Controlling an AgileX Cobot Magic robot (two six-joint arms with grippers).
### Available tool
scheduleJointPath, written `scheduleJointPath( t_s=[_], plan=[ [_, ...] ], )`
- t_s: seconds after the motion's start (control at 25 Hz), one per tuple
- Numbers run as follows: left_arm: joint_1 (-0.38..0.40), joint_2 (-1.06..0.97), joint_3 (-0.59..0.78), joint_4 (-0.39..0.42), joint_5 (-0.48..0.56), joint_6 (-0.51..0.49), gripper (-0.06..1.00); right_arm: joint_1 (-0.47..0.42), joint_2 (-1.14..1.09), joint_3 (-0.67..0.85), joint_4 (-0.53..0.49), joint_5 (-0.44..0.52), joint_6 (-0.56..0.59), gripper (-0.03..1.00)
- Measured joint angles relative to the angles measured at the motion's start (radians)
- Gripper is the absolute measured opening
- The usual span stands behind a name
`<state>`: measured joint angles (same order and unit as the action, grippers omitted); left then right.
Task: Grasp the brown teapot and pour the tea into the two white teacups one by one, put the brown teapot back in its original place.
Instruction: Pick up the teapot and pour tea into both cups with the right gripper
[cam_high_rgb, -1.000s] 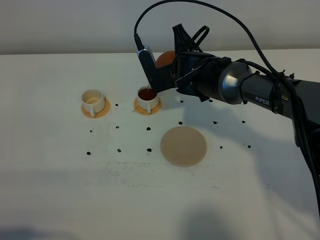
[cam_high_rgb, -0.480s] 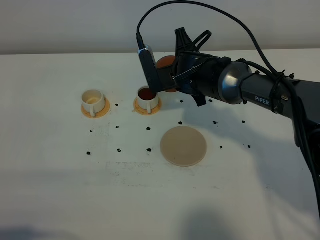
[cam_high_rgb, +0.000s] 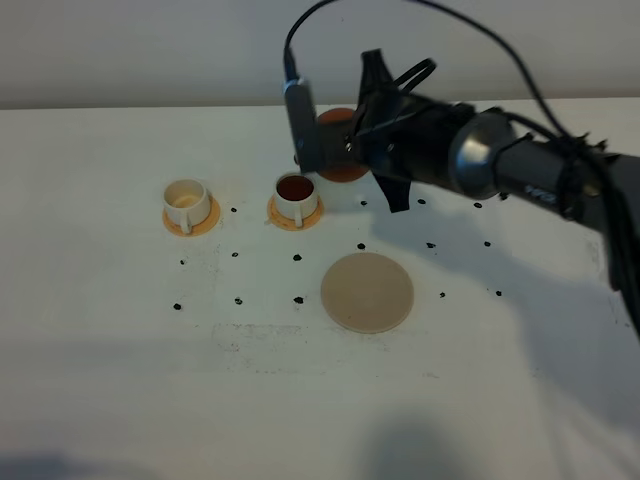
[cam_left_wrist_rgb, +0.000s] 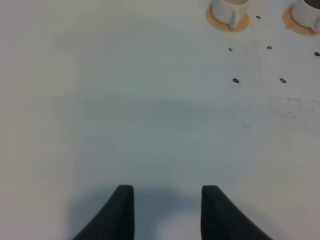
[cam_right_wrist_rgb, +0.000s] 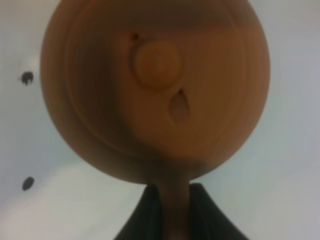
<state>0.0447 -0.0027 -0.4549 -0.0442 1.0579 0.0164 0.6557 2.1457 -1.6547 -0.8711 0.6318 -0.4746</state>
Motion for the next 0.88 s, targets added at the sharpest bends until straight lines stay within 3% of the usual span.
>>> scheduleJointPath(
  t_s=[0.28, 0.52, 0.88],
  plan=[
    [0.000, 0.000, 0.000, 0.000, 0.000, 0.000, 0.31, -0.053, -0.035, -0.027, 0.299, 0.072, 0.024, 0.11],
    [0.000, 0.000, 0.000, 0.000, 0.000, 0.000, 0.31, -0.086, -0.035, -0.107, 0.524, 0.192, 0.155, 0.11],
    [0.000, 0.000, 0.000, 0.000, 0.000, 0.000, 0.31, -0.148, -0.008, -0.132, 0.690, 0.296, 0.221, 0.11]
  ],
)
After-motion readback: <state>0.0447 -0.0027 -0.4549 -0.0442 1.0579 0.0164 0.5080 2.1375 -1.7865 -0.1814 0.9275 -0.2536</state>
